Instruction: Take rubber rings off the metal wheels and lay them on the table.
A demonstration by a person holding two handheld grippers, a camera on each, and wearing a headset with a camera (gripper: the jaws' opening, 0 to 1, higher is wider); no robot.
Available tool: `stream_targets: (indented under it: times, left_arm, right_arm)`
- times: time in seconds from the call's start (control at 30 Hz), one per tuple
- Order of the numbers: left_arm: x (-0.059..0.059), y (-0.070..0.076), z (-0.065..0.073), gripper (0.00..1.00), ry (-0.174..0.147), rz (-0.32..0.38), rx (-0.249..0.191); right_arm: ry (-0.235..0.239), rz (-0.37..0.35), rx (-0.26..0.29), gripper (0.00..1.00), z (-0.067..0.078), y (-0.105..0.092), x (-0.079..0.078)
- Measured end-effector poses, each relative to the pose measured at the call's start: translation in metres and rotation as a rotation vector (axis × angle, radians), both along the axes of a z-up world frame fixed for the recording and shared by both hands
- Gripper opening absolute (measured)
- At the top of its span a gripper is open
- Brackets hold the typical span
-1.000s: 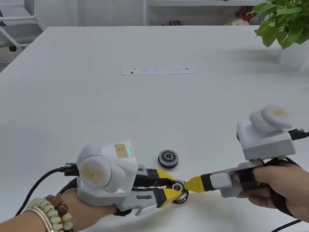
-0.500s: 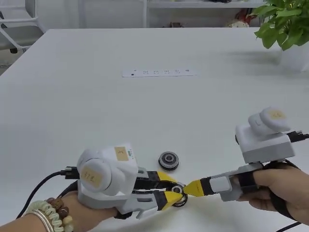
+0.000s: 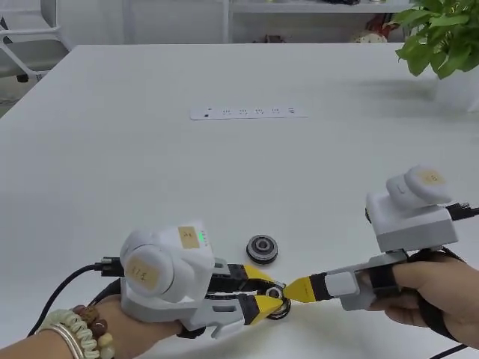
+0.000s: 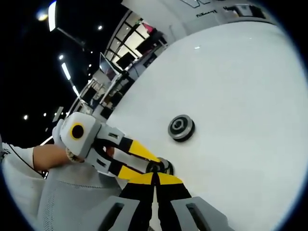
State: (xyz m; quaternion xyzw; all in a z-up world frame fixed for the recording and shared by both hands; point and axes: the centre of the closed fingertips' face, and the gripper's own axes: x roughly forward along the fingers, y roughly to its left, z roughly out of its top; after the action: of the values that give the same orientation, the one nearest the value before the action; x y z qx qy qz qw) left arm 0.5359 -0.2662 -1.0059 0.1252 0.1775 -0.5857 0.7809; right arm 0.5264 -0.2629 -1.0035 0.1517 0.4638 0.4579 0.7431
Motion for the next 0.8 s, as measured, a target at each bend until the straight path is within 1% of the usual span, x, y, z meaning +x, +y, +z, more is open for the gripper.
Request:
stream_targets:
  times: [0.57,0.63,0.8]
  left_arm:
    - [-0.0004,0.0,-0.0002,0.14,-0.001,-0.001,0.0]
    - [-0.0004,0.0,-0.0003,0.14,-0.001,-0.001,0.0]
    - [-0.0003,-0.0001,-0.0003,0.14,-0.002,-0.001,0.0]
  right_arm:
    - [0.004,0.002,0.021,0.0,0.0027,0.0031,-0.0006]
    - [-0.005,0.01,0.018,0.0,0.0032,0.004,-0.0009]
    - [-0.007,0.012,0.022,0.0,0.0033,0.0025,0.0]
